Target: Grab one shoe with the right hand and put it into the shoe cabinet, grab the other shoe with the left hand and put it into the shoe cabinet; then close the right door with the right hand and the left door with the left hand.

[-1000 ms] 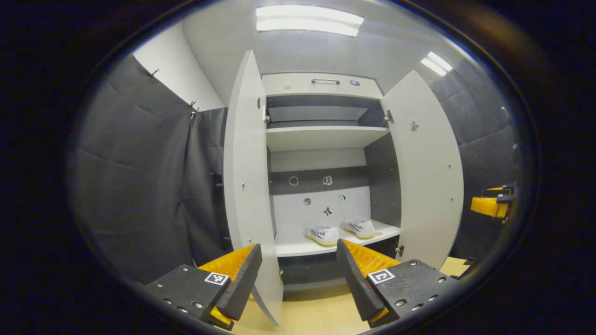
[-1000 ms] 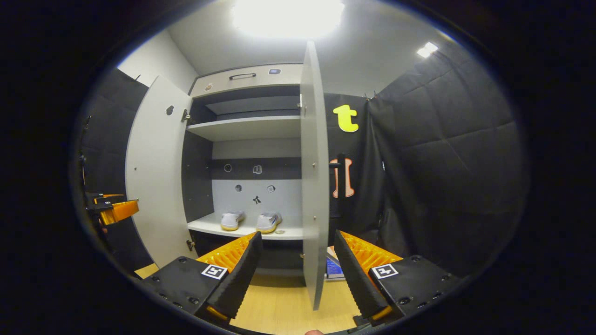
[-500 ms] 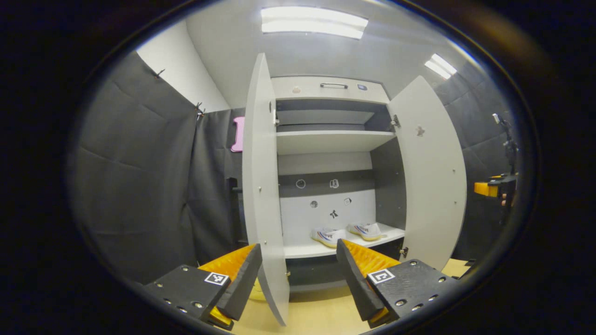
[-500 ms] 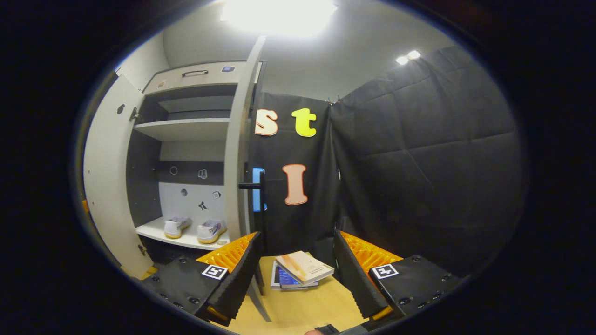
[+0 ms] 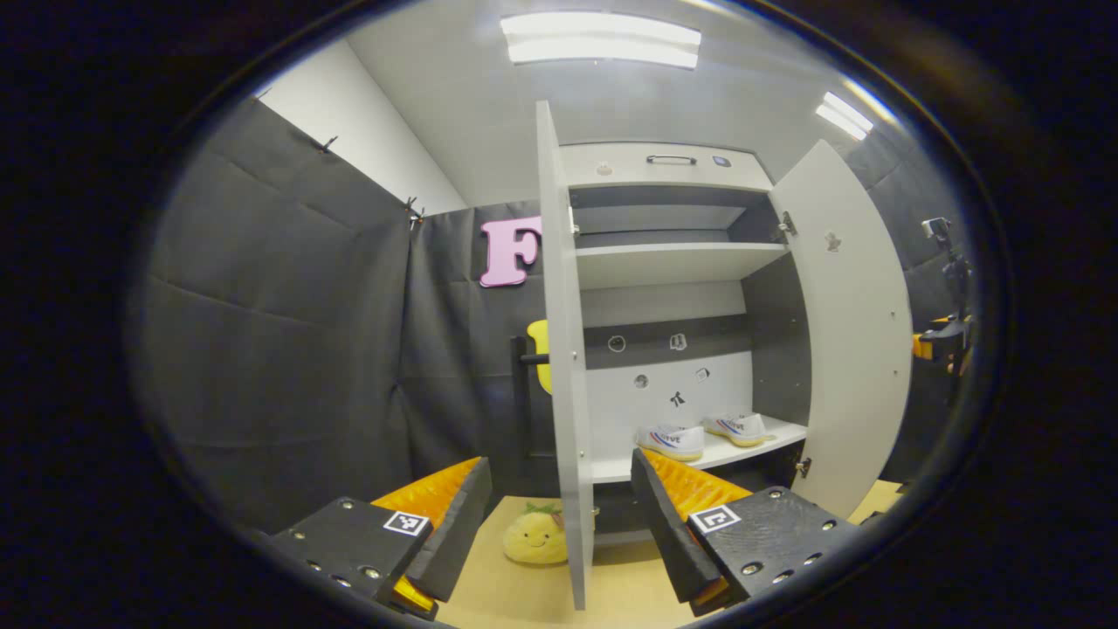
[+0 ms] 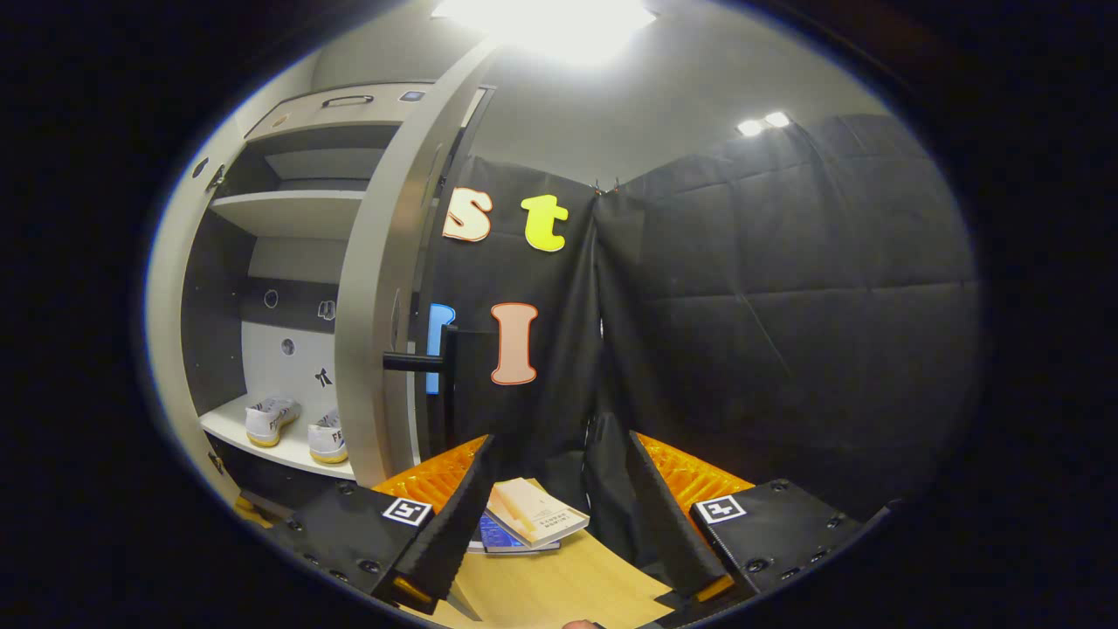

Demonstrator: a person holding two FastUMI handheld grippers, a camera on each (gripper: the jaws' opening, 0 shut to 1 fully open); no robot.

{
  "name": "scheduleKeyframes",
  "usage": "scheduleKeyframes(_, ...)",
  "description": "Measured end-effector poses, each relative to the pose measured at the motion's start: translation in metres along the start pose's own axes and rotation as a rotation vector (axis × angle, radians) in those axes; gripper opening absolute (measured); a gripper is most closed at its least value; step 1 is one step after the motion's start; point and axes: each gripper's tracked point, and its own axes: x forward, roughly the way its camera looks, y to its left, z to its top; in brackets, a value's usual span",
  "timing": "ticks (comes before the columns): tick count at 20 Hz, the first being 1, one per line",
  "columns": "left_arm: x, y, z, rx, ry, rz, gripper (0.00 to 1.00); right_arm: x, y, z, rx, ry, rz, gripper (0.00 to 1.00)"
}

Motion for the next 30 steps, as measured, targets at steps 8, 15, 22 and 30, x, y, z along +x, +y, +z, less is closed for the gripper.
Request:
scheduleKeyframes(8, 0.002, 0.037, -0.004, -0.023, -0.003, 0.086, 0.92, -0.022, 0.050, 0.003, 0.053, 0.004, 0.137, 0.92)
scheduleKeyframes(15, 0.000, 0.051, -0.015, -0.032, 0.021, 0.124, 0.93, -0.030, 0.108, 0.015, 0.051, -0.021, 0.286, 0.92)
scheduleKeyframes(22, 0.002, 0.079, -0.018, -0.015, 0.033, 0.197, 0.92, -0.037, 0.173, 0.023, 0.046, -0.035, 0.419, 0.96)
scheduleKeyframes(30, 0.062, 0.122, -0.023, -0.081, 0.061, 0.275, 0.92, -0.035, 0.137, 0.014, 0.061, -0.040, 0.360, 0.96)
